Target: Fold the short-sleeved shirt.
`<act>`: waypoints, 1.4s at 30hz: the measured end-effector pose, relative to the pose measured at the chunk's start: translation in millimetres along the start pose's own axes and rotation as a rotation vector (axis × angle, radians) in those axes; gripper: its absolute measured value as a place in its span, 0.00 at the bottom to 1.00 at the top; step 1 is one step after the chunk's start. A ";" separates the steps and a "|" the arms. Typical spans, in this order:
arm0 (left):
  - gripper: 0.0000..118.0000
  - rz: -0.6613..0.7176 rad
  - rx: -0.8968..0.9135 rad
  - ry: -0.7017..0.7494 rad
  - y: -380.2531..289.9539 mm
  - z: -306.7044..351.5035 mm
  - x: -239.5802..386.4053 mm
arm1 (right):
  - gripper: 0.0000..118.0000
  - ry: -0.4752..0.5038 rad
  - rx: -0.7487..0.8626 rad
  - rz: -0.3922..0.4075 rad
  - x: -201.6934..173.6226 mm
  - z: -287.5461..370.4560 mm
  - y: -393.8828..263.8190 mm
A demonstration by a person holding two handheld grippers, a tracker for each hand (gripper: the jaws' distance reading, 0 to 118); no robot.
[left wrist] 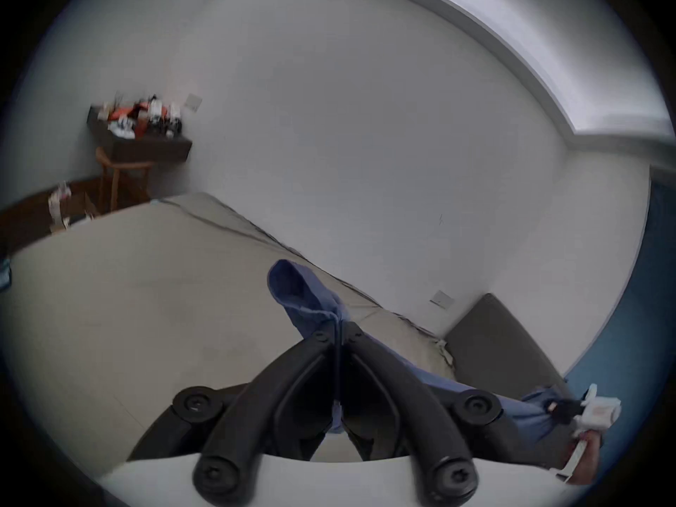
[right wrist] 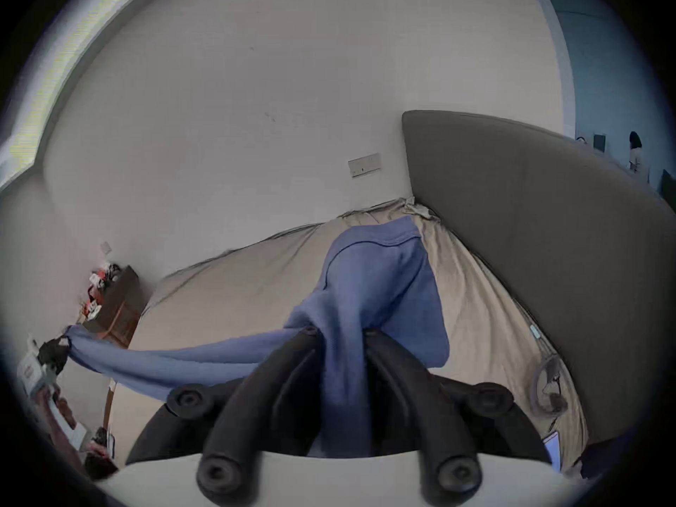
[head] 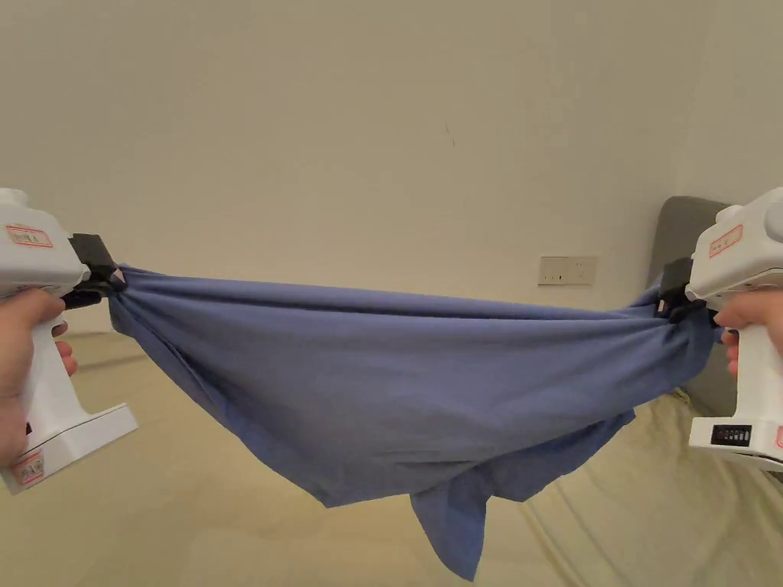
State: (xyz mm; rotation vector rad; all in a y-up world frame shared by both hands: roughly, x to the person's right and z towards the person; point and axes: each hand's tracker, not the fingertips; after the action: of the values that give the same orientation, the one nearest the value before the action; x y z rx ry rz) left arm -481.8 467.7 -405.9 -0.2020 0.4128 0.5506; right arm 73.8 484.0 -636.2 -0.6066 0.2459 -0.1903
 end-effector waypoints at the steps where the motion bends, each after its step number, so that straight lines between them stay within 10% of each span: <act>1: 0.00 0.019 -0.013 -0.006 3.6 -4.5 3.2 | 0.11 -0.005 0.005 -0.002 -5.0 -0.7 5.3; 18: 0.00 -0.122 -0.351 0.040 -213.2 6.4 -90.0 | 0.11 -0.031 -0.202 0.062 69.0 -67.1 -245.7; 22: 0.00 -0.082 -0.439 0.019 -265.9 43.3 -124.8 | 0.11 -0.129 -0.253 0.232 98.9 -48.8 -318.6; 31: 0.00 -0.081 -0.609 0.021 -326.9 108.3 -168.7 | 0.11 -0.068 -0.455 0.023 149.2 1.1 -394.9; 42: 0.00 -0.239 -0.731 0.194 -402.3 76.9 -207.0 | 0.11 -0.097 -0.536 0.006 181.6 -39.4 -457.5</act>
State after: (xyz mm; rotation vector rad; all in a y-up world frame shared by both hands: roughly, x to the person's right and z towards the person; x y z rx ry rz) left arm -397.8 58.1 -216.8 -1.0005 0.3536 0.4273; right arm 188.1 49.2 -431.9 -1.1438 0.2049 -0.0865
